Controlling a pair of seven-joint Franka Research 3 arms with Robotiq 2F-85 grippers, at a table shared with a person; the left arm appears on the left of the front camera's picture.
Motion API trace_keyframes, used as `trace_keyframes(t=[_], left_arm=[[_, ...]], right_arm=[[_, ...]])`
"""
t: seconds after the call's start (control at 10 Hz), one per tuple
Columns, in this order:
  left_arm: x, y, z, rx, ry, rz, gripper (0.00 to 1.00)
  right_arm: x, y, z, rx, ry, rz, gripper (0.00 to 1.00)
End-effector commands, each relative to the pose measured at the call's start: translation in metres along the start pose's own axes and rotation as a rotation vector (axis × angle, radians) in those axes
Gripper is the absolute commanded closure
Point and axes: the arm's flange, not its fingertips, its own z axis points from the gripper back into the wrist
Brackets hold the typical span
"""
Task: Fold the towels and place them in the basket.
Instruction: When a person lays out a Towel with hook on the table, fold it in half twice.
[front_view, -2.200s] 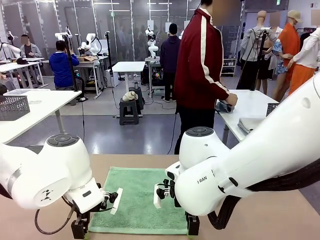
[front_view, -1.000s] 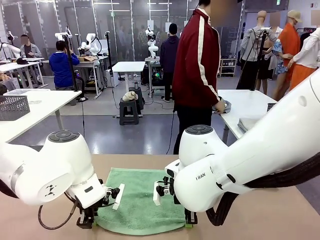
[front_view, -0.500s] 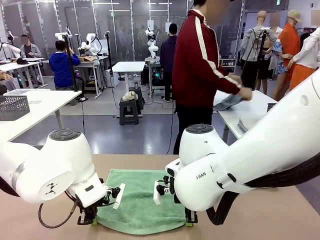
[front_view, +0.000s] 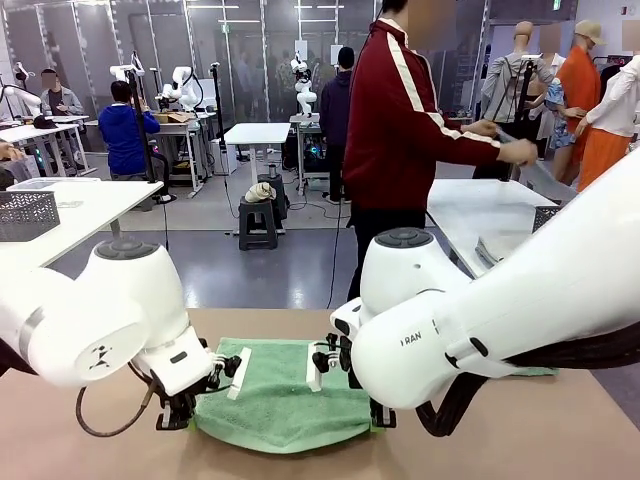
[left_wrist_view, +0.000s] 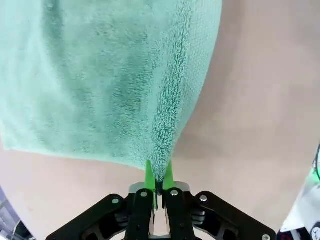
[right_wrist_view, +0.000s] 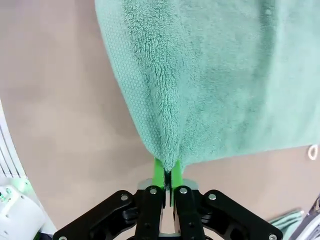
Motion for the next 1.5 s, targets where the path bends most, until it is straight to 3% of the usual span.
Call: trace_keyframes(t=[0.0, 0.3, 0.7, 0.8, 1.1, 1.4], left_arm=[[0.002, 0.004, 0.022, 0.005, 0.015, 0.007, 1.00], [0.009, 0.005, 0.042, 0.027, 0.038, 0.017, 1.00], [0.004, 0.008, 0.031, 0.028, 0.001, 0.002, 1.00], [0.005, 0.007, 0.033, 0.024, 0.007, 0.007, 0.94], [-0.009, 0.075, 0.025, -0.047, -0.036, -0.016, 0.94], [-0.011, 0.125, 0.015, -0.095, -0.034, -0.014, 0.94]], right_arm=[[0.001, -0.006, 0.019, -0.028, 0.030, 0.013, 1.00], [0.011, -0.010, 0.035, -0.039, 0.042, 0.044, 1.00], [0.006, -0.008, 0.029, -0.036, 0.011, 0.023, 1.00], [0.007, -0.009, 0.031, -0.034, 0.019, 0.031, 0.94], [-0.007, -0.085, 0.033, 0.036, -0.048, 0.112, 0.94], [-0.006, -0.133, 0.024, 0.045, -0.029, 0.119, 0.94]])
